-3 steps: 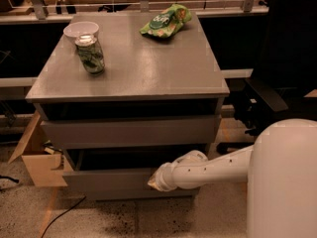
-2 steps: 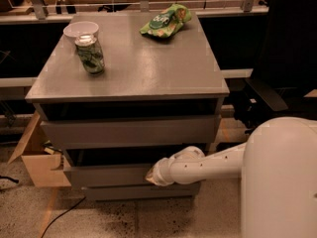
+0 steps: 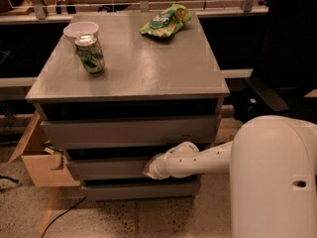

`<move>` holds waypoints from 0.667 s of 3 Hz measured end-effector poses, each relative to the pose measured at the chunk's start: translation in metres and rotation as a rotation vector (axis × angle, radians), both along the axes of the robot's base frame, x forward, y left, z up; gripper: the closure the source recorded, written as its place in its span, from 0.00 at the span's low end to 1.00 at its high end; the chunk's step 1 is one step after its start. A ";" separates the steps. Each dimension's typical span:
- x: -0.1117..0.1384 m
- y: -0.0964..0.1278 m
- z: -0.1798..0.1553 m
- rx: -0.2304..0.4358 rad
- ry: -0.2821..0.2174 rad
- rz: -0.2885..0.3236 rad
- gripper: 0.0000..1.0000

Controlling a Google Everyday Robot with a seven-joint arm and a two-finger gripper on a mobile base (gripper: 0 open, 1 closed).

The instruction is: Close middle drawer

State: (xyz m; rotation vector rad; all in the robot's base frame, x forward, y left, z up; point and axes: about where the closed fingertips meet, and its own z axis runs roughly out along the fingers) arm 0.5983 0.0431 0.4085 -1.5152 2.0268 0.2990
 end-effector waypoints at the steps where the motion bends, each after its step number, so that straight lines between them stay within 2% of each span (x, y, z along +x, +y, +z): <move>1: 0.002 -0.004 -0.002 -0.015 0.006 -0.006 1.00; 2: -0.010 -0.023 -0.009 -0.021 0.049 -0.057 1.00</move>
Offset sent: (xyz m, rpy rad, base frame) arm -0.0342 -0.0464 -0.0183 -0.0292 0.1027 -0.1308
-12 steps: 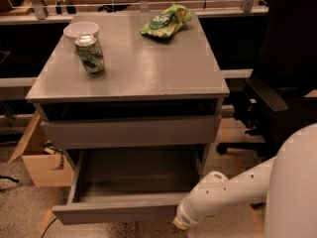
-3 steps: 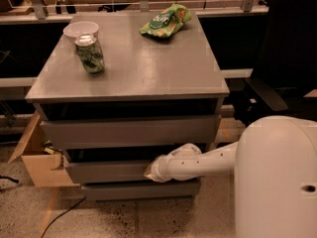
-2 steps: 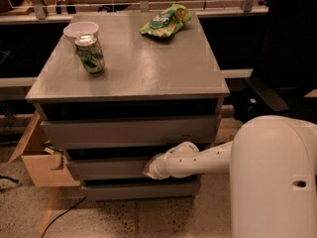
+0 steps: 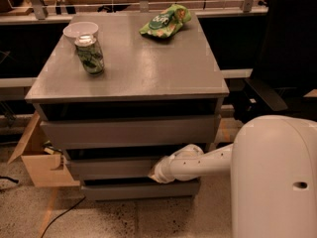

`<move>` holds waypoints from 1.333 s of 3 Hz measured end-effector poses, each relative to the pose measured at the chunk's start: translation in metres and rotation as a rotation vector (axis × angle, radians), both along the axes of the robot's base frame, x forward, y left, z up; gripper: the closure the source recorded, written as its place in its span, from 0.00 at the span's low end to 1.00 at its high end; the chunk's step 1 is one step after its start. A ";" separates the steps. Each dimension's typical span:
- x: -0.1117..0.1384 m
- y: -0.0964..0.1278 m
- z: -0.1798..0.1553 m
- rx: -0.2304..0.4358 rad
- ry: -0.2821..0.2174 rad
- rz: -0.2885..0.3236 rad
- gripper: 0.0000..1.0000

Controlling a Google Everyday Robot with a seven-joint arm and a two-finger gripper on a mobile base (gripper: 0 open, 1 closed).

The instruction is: Close middle drawer

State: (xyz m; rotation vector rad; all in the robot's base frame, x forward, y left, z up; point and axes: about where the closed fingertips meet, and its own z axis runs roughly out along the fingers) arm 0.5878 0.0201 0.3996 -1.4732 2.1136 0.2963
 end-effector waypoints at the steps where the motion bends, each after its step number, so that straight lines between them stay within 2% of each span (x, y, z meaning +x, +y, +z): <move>1: -0.015 -0.037 -0.005 -0.019 0.049 -0.088 1.00; 3: -0.053 -0.132 -0.001 -0.087 0.149 -0.323 1.00; 4: -0.081 -0.166 -0.002 -0.111 0.206 -0.417 1.00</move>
Offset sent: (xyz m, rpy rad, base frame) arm -0.0756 -0.1277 -0.0118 -0.0964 0.1391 -0.3693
